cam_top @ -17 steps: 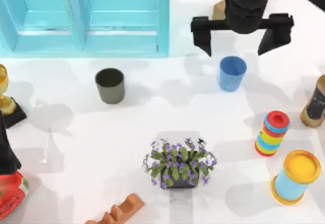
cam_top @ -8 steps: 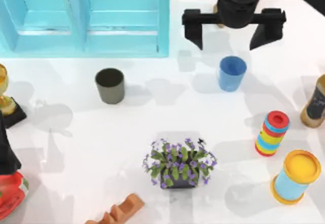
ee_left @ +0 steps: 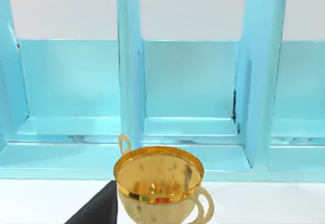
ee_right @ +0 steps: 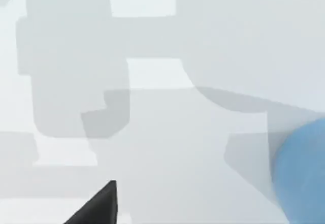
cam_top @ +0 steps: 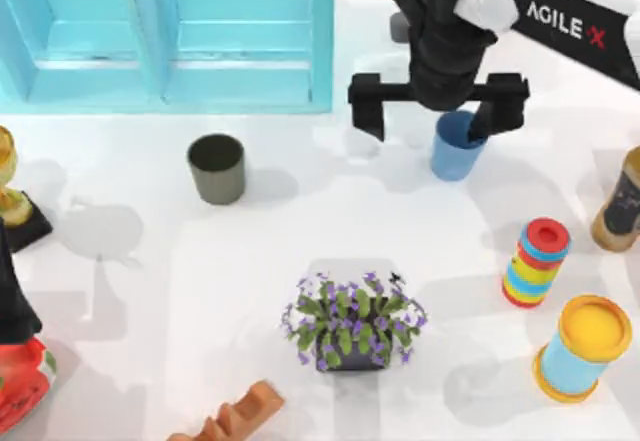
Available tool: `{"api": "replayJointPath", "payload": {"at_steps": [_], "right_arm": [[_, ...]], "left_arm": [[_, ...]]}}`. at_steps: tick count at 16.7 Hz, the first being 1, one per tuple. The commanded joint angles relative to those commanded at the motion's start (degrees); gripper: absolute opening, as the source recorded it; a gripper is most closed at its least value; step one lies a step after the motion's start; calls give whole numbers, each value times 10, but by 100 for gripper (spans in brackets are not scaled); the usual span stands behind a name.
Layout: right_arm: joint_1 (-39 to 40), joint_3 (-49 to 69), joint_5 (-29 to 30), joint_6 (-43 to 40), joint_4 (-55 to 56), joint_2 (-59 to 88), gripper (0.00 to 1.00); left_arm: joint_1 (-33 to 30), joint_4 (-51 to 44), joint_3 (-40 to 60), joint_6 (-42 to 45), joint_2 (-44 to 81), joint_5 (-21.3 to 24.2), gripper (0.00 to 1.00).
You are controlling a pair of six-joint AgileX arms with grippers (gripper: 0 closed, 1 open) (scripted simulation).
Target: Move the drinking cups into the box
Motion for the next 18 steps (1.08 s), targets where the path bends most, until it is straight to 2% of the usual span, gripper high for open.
{"api": "replayJointPath", "payload": {"at_steps": [5, 18], "right_arm": [[-1, -15, 0, -1, 17, 7, 100], [-1, -15, 0, -1, 17, 7, 2]], "left_arm": [[0, 0, 0, 0, 0, 0, 100], [0, 0, 0, 0, 0, 0, 100]]}}
